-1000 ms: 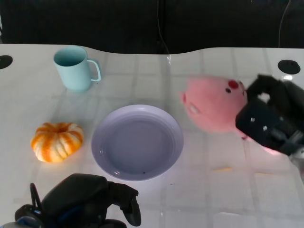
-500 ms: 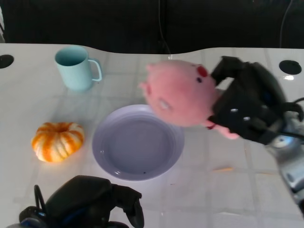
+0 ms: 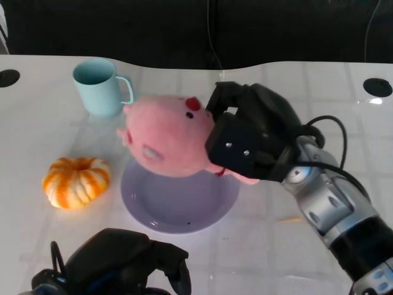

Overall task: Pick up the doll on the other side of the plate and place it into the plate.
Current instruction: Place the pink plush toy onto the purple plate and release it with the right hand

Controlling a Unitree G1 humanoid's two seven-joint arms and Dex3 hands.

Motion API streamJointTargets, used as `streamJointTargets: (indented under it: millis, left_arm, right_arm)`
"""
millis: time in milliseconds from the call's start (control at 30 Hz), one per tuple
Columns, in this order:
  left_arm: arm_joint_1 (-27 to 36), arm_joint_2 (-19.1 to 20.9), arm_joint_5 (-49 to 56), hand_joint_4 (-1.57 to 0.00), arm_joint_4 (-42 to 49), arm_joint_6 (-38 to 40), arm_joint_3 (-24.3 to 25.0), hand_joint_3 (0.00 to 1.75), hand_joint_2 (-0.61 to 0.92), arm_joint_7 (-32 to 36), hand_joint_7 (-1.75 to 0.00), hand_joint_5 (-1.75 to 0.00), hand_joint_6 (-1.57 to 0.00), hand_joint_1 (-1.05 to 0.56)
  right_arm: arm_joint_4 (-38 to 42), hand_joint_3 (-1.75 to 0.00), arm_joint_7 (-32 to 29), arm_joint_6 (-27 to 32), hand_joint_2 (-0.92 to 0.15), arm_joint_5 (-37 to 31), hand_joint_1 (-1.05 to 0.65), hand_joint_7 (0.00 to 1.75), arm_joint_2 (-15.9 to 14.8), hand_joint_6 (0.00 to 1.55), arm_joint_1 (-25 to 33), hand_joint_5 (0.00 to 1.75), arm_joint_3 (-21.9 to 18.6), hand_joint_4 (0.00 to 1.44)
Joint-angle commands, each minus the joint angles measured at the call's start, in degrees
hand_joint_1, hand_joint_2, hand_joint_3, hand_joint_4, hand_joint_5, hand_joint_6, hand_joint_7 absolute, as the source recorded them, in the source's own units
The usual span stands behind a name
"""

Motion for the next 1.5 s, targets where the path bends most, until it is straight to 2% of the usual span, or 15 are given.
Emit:
streamJointTargets:
  millis: [33, 100, 167, 200, 233, 300, 333, 400, 600, 833, 1067, 1233, 1367, 1500]
  left_arm:
    - [0.48, 0.19, 0.47, -0.76, -0.47, 0.05, -0.19, 0.21, 0.92, 0.42, -0.72, -1.26, -0.86, -0.24]
    - [0.56, 0.26, 0.47, -0.78, -0.58, -0.12, -0.21, 0.21, 0.92, 0.48, -0.71, -1.26, -0.86, -0.25]
    - [0.64, 0.3, 0.42, -0.78, -0.71, -0.06, -0.17, 0.21, 0.92, 0.45, -0.7, -1.27, -0.87, -0.25]
    - [0.68, 0.34, 0.39, -0.79, -0.74, -0.12, -0.13, 0.2, 0.92, 0.5, -0.7, -1.28, -0.87, -0.24]
    - [0.69, 0.37, 0.48, -0.79, -0.76, -0.18, -0.12, 0.2, 0.92, 0.56, -0.69, -1.28, -0.87, -0.24]
    - [0.65, 0.5, 0.64, -0.79, -0.7, -0.36, -0.11, 0.19, 0.92, 0.67, -0.69, -1.28, -0.88, -0.24]
    - [0.61, 0.53, 0.6, -0.79, -0.65, -0.39, -0.1, 0.19, 0.92, 0.65, -0.69, -1.28, -0.88, -0.24]
    - [0.59, 0.49, 0.39, -0.79, -0.62, -0.24, -0.02, 0.2, 0.92, 0.52, -0.68, -1.28, -0.89, -0.23]
    - [0.48, 0.77, 0.6, -0.78, -0.89, 0.06, 0.0, 0.21, 0.92, 0.02, -0.67, -1.29, -0.89, -0.24]
    - [0.27, 0.55, 0.57, -0.78, -0.68, 0.05, -0.19, 0.2, 0.92, 0.23, -0.67, -1.28, -0.9, -0.24]
    - [0.21, 0.43, 0.43, -0.78, -0.65, 0.11, -0.27, 0.21, 0.92, 0.21, -0.67, -1.27, -0.9, -0.24]
    - [0.2, 0.44, 0.46, -0.78, -0.72, 0.24, -0.29, 0.21, 0.92, 0.13, -0.66, -1.27, -0.9, -0.23]
    - [-0.63, 0.51, 0.72, -0.78, -0.1, 0.14, -0.38, 0.2, 0.92, 0.2, -0.66, -1.27, -0.9, -0.24]
    - [-0.88, 0.55, 0.58, -0.78, 0.37, -0.32, -0.31, 0.19, 0.92, 0.5, -0.65, -1.25, -0.9, -0.23]
  right_arm:
    - [1.49, -1.16, -0.64, -0.46, -0.41, 0.47, -0.12, 1.75, 1.01, 0.77, -1.95, 1.75, -0.34, 0.95]
    - [2.01, -1.12, -0.69, -0.17, -0.4, 0.43, -0.11, 1.53, 1.33, 0.76, -1.92, 1.73, -0.43, 0.89]
    - [2.06, -1.0, 0.86, 0.24, -0.44, 1.03, -0.14, 1.01, 1.31, 0.8, -1.81, 1.59, -0.59, 0.77]
    - [1.97, -0.79, 2.29, 0.24, -0.57, 1.22, -0.19, 0.65, 0.94, 0.76, -1.8, 1.27, -0.37, 0.65]
    - [1.62, -0.59, 4.06, 0.07, -0.69, 1.18, -0.23, 0.43, 0.25, 0.73, -1.73, 1.0, 0.09, 0.62]
    - [0.88, -0.27, 7.01, 0.35, -0.86, 0.64, -0.35, 0.12, -0.84, 0.6, -1.67, 0.57, 0.89, 0.51]
    - [0.37, -0.23, 8.61, 0.86, -0.89, 0.1, -0.38, 0.06, -1.44, 0.55, -1.62, 0.47, 1.43, 0.46]
    - [-0.4, -0.21, 10.54, 1.45, -0.91, -0.85, -0.48, 0.01, -2.33, 0.44, -1.48, 0.35, 2.31, 0.35]
    - [-2.47, -0.22, 12.32, 1.79, -0.92, -1.81, -0.53, 0.0, -3.73, 0.4, -0.25, 0.3, 3.14, 0.29]
    - [-6.54, -0.22, 13.49, 2.12, -0.92, -2.56, -0.53, 0.02, -5.66, 0.44, 1.72, 0.32, 3.21, 0.33]
    - [-16.07, -0.23, 16.72, 1.35, -0.92, -0.63, -0.49, 0.04, -9.81, 0.5, 7.57, 0.37, 1.38, 0.44]
    - [-17.97, -0.22, 17.64, 2.05, -0.92, -0.42, -0.48, 0.04, -10.1, 0.51, 8.58, 0.37, 0.88, 0.45]
    - [-29.44, -0.22, 22.82, 2.07, -0.92, 3.08, -0.42, 0.08, -16.97, 0.59, 16.17, 0.43, -4.4, 0.55]
    - [-34.16, -0.19, 25.07, 1.12, -0.92, 6.23, -0.32, 0.11, -20.49, 0.67, 21.32, 0.48, -7.77, 0.65]
